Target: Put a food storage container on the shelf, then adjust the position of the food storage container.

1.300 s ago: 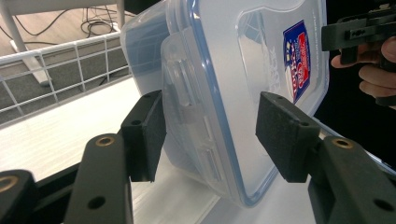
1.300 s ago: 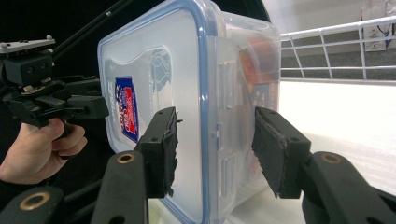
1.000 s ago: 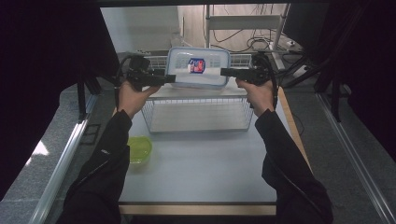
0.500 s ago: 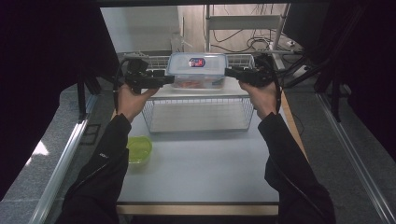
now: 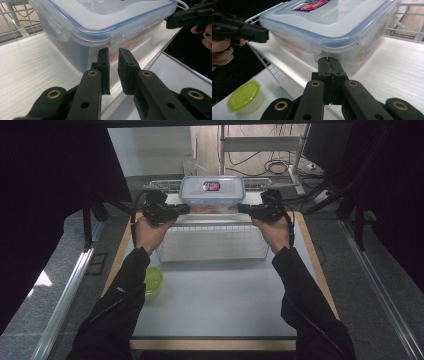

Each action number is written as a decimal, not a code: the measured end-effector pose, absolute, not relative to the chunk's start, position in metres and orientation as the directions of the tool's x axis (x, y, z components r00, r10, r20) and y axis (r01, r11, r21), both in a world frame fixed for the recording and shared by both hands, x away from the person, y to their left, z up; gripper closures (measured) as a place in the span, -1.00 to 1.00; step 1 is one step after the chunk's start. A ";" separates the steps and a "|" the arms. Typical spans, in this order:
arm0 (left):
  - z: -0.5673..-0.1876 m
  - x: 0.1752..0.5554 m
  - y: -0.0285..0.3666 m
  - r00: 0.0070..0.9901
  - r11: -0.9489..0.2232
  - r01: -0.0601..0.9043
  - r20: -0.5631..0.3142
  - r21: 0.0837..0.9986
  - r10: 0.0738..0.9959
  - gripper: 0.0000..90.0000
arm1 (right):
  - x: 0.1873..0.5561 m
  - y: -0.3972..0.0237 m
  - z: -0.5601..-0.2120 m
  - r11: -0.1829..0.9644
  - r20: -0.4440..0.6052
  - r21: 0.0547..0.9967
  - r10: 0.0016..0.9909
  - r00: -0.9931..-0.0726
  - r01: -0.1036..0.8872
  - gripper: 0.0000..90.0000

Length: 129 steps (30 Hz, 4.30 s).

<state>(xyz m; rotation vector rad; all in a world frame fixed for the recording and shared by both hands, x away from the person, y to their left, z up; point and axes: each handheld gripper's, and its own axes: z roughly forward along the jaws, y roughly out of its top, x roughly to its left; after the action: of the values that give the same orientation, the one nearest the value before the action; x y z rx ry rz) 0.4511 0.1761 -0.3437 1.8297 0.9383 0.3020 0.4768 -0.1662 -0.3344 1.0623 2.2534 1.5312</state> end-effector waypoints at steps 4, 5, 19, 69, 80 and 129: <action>-0.345 0.452 0.174 0.665 -0.183 0.462 -0.202 0.868 0.719 0.77 | 0.482 -0.168 -0.335 0.178 0.232 0.874 0.665 -0.710 0.452 0.99; -0.345 0.452 0.174 0.666 -0.181 0.462 -0.205 0.868 0.717 0.77 | 0.482 -0.168 -0.334 0.181 0.227 0.875 0.666 -0.710 0.449 0.99; -0.349 0.428 0.175 0.714 -0.198 0.431 -0.198 0.880 0.672 0.45 | 0.464 -0.169 -0.338 0.188 0.203 0.883 0.672 -0.712 0.430 0.53; -0.477 0.283 0.163 0.738 -0.336 0.307 0.000 0.891 0.675 -0.96 | 0.342 -0.188 -0.455 0.337 0.091 0.866 0.620 -0.779 0.369 -0.96; -0.504 0.267 0.163 0.738 -0.386 0.353 0.000 0.852 0.674 -0.97 | 0.317 -0.190 -0.478 0.400 0.057 0.840 0.605 -0.795 0.365 -0.96; -0.487 0.311 0.310 0.365 -0.150 0.555 -0.077 0.818 0.928 1.00 | 0.322 -0.195 -0.501 0.445 0.099 0.777 0.612 -0.784 0.446 -0.87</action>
<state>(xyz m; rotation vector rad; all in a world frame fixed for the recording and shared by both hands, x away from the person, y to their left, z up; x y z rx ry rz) 0.3109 0.3101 -0.4870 1.8249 1.2977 0.5871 0.3219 -0.1950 -0.5015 0.9271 2.4977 1.2537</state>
